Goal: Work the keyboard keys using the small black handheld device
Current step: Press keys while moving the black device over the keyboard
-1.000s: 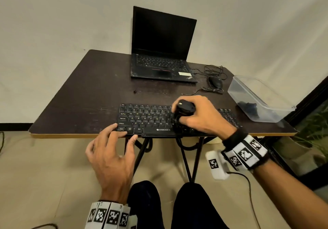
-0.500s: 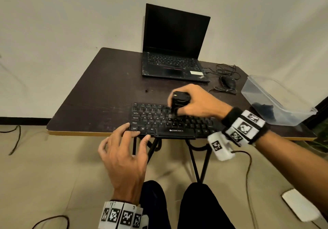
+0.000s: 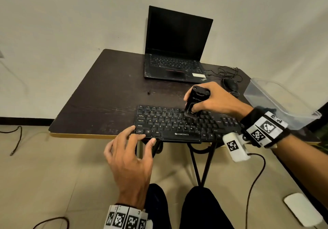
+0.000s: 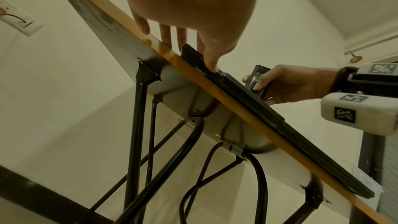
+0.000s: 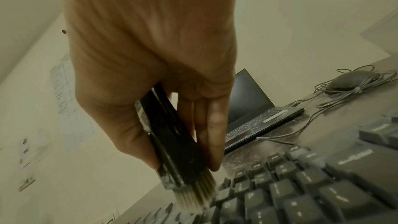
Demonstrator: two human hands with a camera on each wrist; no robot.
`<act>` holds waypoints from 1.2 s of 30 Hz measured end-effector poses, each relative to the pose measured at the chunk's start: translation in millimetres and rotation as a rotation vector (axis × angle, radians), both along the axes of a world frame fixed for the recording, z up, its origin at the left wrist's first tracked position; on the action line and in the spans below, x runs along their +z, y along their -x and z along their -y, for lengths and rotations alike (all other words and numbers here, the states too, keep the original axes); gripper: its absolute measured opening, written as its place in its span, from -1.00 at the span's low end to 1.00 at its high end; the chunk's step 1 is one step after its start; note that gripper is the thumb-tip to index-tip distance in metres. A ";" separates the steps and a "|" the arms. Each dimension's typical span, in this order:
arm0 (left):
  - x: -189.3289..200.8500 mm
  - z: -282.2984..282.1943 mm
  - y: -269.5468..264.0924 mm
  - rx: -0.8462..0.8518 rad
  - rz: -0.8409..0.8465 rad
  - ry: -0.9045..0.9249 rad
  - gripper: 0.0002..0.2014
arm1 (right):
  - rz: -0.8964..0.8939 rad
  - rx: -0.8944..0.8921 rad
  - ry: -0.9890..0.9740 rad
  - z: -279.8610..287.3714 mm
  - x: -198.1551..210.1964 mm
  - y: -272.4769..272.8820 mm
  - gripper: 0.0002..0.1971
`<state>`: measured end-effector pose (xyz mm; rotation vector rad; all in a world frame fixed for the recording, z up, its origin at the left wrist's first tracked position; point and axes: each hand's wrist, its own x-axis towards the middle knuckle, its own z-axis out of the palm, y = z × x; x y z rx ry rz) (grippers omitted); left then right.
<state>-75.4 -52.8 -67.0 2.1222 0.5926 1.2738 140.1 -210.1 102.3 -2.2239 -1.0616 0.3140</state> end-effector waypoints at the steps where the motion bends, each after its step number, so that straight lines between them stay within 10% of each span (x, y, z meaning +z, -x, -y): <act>1: 0.3 0.2 -0.3 -0.003 -0.001 0.000 -0.78 | -0.016 0.006 0.004 -1.9 0.2 0.3 -0.72; 18: -0.5 -1.3 0.7 -0.026 -0.018 -0.001 -0.76 | 0.028 0.155 -0.050 -117.6 -14.9 48.8 -0.70; 29: 0.8 0.1 -0.2 0.006 -0.009 -0.010 -0.78 | 0.070 -0.181 0.017 18.5 -15.9 -24.6 -0.74; 36: 0.0 1.4 -1.3 0.010 -0.015 -0.005 -0.78 | 0.046 0.071 0.032 -51.2 -10.7 -1.8 -0.69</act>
